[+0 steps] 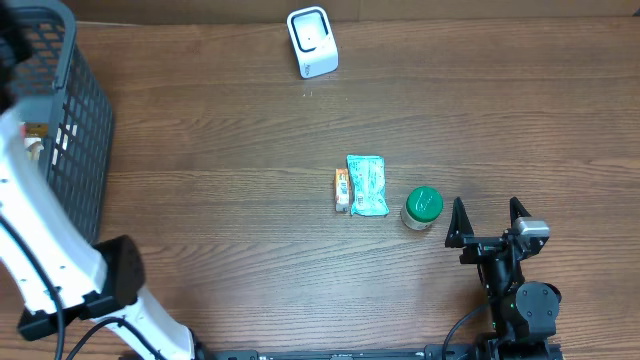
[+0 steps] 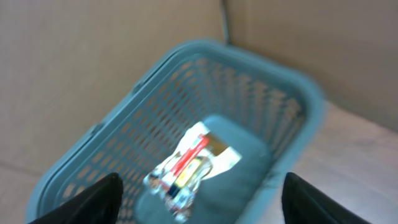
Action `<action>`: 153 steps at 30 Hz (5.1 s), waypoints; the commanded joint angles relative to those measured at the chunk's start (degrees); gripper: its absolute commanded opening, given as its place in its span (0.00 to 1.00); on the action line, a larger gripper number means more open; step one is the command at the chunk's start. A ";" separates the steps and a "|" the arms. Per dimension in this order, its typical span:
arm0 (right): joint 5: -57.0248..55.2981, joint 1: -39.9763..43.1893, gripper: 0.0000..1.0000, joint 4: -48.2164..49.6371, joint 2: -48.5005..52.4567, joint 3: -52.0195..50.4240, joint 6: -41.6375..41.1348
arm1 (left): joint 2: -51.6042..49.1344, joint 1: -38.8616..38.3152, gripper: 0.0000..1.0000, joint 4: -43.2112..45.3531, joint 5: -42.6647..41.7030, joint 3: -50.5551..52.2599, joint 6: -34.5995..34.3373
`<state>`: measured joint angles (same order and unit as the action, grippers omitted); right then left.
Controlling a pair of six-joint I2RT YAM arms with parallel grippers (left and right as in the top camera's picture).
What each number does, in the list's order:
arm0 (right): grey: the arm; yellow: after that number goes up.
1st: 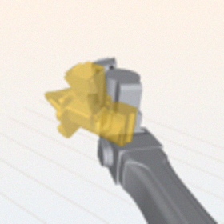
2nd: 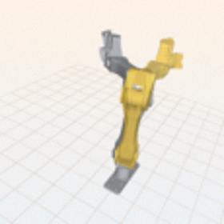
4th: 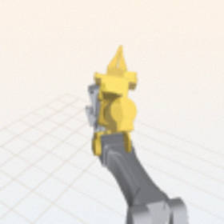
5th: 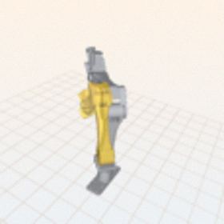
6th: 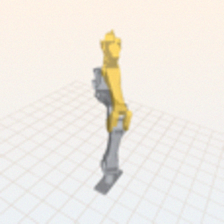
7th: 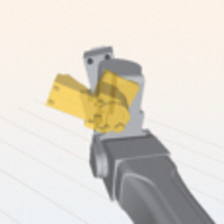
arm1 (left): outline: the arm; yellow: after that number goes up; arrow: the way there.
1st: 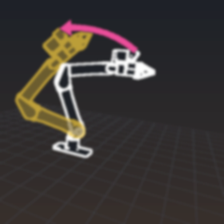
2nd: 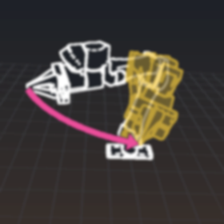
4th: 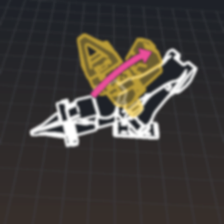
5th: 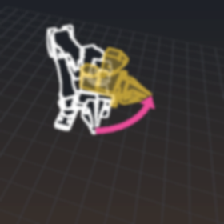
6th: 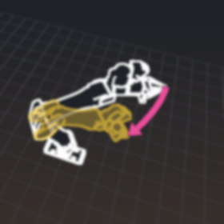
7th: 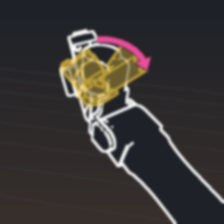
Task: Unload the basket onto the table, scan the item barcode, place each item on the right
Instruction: 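Move the left gripper back over the grey basket, then lower the left gripper into the basket and grasp the red and yellow bundle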
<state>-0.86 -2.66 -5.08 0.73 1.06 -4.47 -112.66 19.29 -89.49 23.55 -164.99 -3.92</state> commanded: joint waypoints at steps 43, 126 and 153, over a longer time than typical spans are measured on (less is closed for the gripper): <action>-0.09 0.15 1.00 0.39 -0.57 -0.61 0.22 | -11.08 23.50 1.00 -2.54 -31.19 16.98 10.10; -0.09 0.15 1.00 0.37 -0.57 -0.61 0.22 | -10.01 28.35 1.00 50.42 -33.57 65.85 41.22; -0.09 0.15 1.00 0.37 -0.57 -0.61 0.22 | -19.43 27.61 0.57 49.83 -31.91 65.83 40.59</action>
<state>-0.84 -2.66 -5.13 0.73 1.06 -4.47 -129.01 47.22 -38.41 -12.23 -100.62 35.99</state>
